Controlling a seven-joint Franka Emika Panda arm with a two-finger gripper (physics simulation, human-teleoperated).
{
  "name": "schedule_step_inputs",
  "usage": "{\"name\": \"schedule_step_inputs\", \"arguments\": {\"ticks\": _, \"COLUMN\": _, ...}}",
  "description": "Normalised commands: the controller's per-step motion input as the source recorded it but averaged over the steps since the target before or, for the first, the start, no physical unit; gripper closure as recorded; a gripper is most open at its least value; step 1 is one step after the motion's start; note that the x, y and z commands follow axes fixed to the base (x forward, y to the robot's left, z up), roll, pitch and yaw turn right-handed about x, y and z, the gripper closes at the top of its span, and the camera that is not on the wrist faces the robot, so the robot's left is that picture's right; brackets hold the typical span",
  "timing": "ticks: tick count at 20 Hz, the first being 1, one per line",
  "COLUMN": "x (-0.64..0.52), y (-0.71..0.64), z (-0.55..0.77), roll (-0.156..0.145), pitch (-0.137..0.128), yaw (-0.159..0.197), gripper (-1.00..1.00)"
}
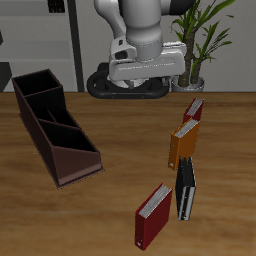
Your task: Place the striped book into the right desk caddy's back compartment
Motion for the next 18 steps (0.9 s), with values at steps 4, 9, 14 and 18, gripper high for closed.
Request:
{"name": "schedule_step_inputs", "arguments": {"ticks": 4, "x": 0.18, "y": 0.26, "z": 0.04, "roll": 0.013, "pitch": -0.026, "yaw": 0.013, "gripper": -1.0}}
{"name": "schedule_step_inputs", "arguments": {"ticks": 9, "x": 0.28, "y": 0.32, "z": 0.16, "roll": -0.021, "pitch": -0.08, "yaw": 0.005, "gripper": -1.0}}
{"name": "schedule_step_inputs", "arguments": {"ticks": 14, "x": 0.22, "y": 0.29, "z": 0.02, "roll": -0.002, "pitch": -0.015, "yaw": 0.003, "gripper": -1.0}}
{"name": "schedule_step_inputs", "arguments": {"ticks": 18, "x": 0.2, "y": 0.28, "z": -0.02, "roll": -0.003, "pitch": -0.025, "yaw": 0.012, "gripper": -1.0}}
